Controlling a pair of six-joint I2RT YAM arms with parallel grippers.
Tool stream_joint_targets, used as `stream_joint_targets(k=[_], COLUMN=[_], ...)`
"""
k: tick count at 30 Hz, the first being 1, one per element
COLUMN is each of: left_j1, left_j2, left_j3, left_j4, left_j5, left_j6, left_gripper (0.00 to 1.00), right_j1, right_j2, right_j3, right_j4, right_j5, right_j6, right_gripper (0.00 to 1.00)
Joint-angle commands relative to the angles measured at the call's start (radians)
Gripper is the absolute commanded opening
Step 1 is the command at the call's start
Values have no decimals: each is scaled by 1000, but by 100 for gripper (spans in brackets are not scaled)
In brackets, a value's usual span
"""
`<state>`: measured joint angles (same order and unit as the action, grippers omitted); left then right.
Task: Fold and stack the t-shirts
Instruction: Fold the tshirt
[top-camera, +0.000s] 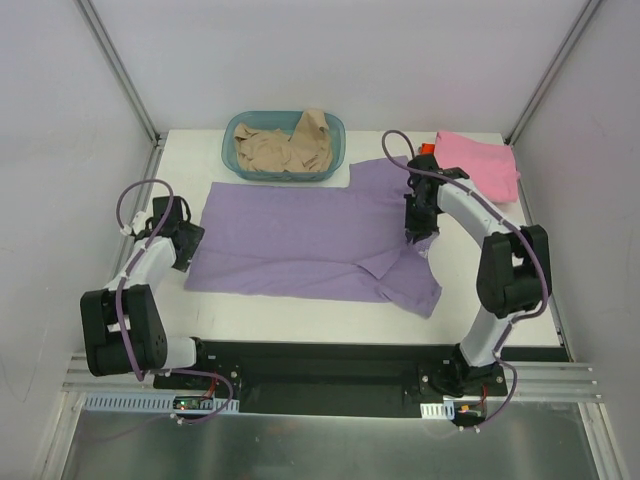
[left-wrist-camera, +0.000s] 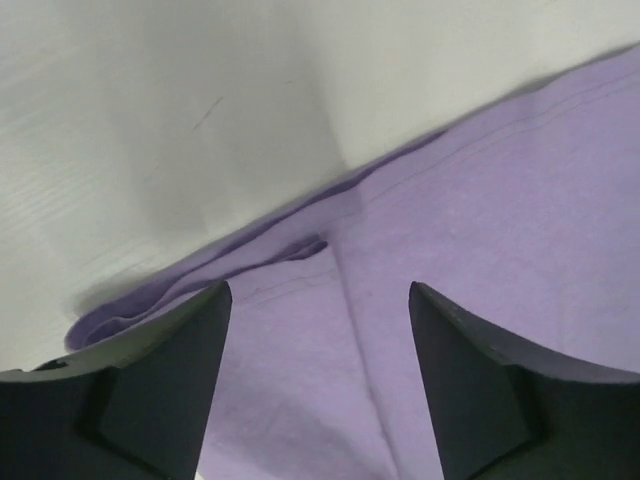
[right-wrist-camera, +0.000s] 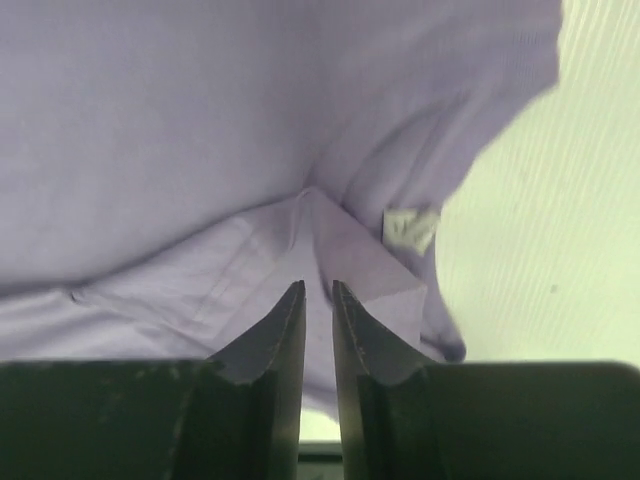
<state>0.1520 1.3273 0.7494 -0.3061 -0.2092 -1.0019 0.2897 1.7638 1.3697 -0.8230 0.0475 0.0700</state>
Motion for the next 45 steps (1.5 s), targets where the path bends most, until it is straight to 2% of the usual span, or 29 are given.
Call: stream_joint_targets(k=[1,2,3,4,6,8,10,11,14,17,20,30,36,45], left_j1=[4,1,3,4,4,3,3,3,1,-5,-6,-6,-6,-6], left_j2=[0,-13,-45,-65,-133,-183,-243,-258,-303,-304,-287,-146,-114,-138], left_j3=[74,74,73,62,45,10,-33,-48,-120,-192,-229,-217,-209,-211], left_j4=[32,30,30,30,30,30,32,33,54,102,137,174,174,173], left_j5=[39,45,48,51,60,99,141,190,278,355,395,367,358,353], left_j6=[62,71,77,85,100,111,129,137,163,169,175,207,215,218], left_gripper=[81,87,97,99,99,99,99,99,99,99,99,99,99,99], right_j1=[-9,-11,-8,-7,-1,2,3,5,15,29,35,37,45,63], right_j2=[78,115,124,125,60,-7,-128,-168,-268,-285,-241,-106,-54,132], right_j3=[158,198,247,253,188,108,-56,-119,-308,-402,-420,-371,-314,9], right_j4=[65,44,3,-8,11,56,165,206,367,476,495,544,627,602], right_j5=[55,52,54,57,49,-24,-139,-252,-378,-390,-382,-365,-448,-394], right_j6=[-88,-99,-104,-96,-81,-46,-12,23,115,181,203,223,263,340], right_gripper=[23,44,49,52,67,99,97,97,97,99,97,93,91,93])
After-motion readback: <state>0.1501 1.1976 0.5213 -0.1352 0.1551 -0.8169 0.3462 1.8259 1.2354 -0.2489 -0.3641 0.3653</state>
